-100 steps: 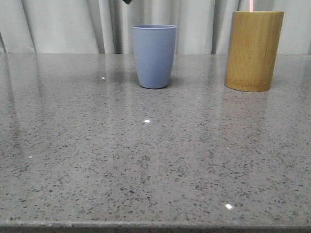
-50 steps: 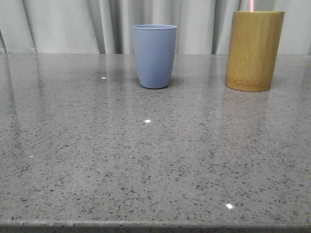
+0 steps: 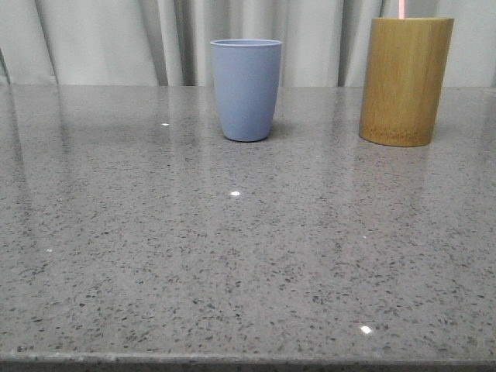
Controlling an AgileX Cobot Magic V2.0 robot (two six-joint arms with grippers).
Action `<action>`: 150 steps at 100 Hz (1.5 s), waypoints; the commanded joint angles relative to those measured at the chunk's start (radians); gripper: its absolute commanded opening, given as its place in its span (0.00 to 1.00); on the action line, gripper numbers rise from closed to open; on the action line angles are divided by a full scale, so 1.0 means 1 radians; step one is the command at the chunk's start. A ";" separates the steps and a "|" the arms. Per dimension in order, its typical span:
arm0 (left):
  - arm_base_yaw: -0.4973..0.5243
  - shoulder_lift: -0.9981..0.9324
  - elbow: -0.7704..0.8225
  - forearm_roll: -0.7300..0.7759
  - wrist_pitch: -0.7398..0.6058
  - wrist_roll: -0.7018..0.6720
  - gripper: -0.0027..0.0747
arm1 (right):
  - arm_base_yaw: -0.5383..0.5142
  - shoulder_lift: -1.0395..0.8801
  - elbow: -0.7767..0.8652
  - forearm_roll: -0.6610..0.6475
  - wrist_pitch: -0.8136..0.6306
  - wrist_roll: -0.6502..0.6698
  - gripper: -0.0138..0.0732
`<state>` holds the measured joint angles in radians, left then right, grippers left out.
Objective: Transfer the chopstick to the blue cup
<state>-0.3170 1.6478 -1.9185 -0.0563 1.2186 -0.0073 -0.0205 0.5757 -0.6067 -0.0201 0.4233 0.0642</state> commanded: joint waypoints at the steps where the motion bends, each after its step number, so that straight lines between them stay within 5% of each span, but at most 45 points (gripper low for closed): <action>1: 0.025 -0.124 0.075 -0.002 -0.087 -0.010 0.40 | 0.006 0.011 -0.037 -0.003 -0.071 -0.002 0.51; 47: 0.084 -0.619 0.720 0.000 -0.356 -0.016 0.40 | 0.033 0.019 -0.047 0.033 -0.063 -0.002 0.51; 76: 0.084 -0.922 1.005 0.000 -0.444 -0.016 0.40 | 0.065 0.165 -0.228 0.042 -0.005 -0.002 0.51; 95: 0.084 -1.050 1.097 0.000 -0.451 -0.016 0.40 | 0.084 0.315 -0.386 0.085 -0.003 -0.002 0.52; 117: 0.084 -1.089 1.125 0.000 -0.440 -0.016 0.40 | 0.098 0.515 -0.579 0.108 0.036 -0.002 0.69; 150: 0.084 -1.089 1.125 0.000 -0.440 -0.016 0.40 | 0.184 0.773 -0.830 0.111 0.034 -0.001 0.68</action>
<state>-0.2346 0.5545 -0.7660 -0.0530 0.8461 -0.0110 0.1512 1.3176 -1.3574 0.0865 0.5231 0.0642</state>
